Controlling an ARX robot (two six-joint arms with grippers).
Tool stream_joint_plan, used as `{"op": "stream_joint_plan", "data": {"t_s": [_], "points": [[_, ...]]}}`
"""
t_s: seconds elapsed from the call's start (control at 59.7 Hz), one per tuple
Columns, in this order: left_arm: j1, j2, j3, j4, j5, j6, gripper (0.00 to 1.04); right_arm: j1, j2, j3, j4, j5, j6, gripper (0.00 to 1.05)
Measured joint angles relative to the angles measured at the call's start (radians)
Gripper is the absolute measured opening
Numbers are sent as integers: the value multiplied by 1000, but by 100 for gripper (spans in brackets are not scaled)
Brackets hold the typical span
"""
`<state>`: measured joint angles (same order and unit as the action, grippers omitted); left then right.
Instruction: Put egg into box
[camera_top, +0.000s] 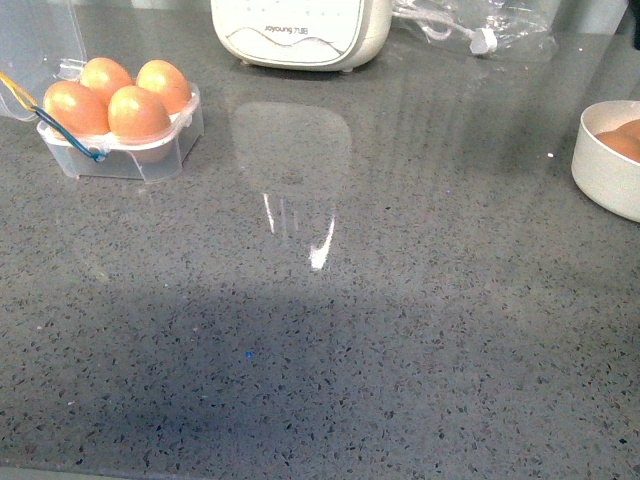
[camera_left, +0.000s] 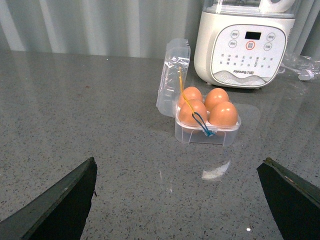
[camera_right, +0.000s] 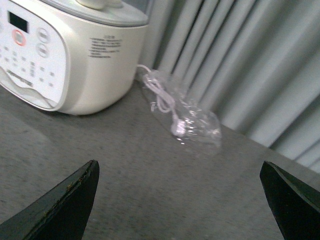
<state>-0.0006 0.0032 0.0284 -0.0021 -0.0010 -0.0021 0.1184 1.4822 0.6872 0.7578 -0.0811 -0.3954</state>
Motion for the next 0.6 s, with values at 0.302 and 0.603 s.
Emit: {"op": "stream_joint_plan", "data": {"t_s": [0.302,0.603], "points": [[0,0,0,0,0,0,98,-214,-146,-24,-93,-18,70,94],[0,0,0,0,0,0,98,-190,-320,-284,-9,10,364,42]]}}
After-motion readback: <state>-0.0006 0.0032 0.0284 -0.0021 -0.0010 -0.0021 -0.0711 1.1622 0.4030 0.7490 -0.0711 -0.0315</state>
